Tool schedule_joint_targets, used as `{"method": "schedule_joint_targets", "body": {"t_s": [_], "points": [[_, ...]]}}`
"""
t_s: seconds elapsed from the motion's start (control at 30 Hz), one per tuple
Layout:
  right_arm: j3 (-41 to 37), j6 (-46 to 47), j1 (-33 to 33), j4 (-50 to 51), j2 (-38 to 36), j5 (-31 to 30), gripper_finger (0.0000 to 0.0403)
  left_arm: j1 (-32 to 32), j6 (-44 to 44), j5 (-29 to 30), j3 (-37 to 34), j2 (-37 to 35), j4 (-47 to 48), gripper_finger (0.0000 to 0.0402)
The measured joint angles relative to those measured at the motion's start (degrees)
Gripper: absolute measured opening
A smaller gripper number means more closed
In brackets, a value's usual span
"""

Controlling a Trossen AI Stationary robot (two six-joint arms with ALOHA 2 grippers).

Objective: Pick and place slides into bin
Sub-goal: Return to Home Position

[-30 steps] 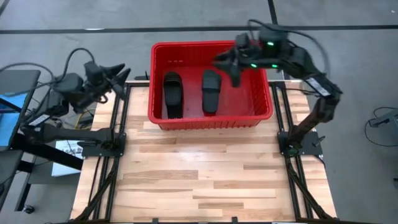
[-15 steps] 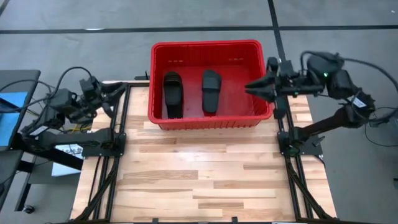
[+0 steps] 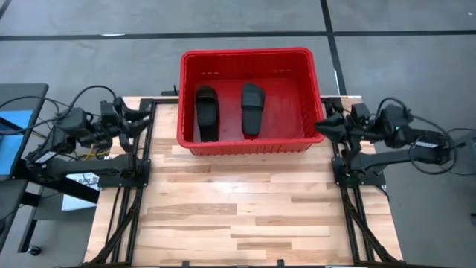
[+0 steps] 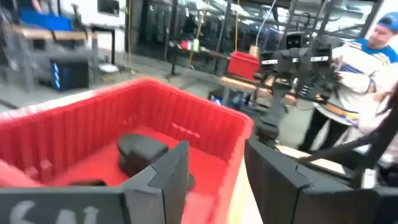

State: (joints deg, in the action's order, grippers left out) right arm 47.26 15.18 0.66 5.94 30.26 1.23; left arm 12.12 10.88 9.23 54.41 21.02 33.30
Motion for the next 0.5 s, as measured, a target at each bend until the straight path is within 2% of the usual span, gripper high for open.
{"method": "schedule_joint_targets", "body": {"t_s": [0.13,0.27,0.5], "points": [[-5.11,-0.09,-2.52,-1.4,-4.63,0.15,0.0065,0.0,5.73,0.56,-2.43,-1.48,-0.6,0.0145],[-8.45,-0.58,-4.68,0.81,-8.72,0.16,0.0065,0.0,5.75,1.53,-9.61,-7.08,-5.87,0.0145],[-9.99,-7.62,-5.89,14.06,-13.22,0.15,0.0065,0.0,10.05,0.0,-25.16,-19.04,-12.67,0.0145]]}}
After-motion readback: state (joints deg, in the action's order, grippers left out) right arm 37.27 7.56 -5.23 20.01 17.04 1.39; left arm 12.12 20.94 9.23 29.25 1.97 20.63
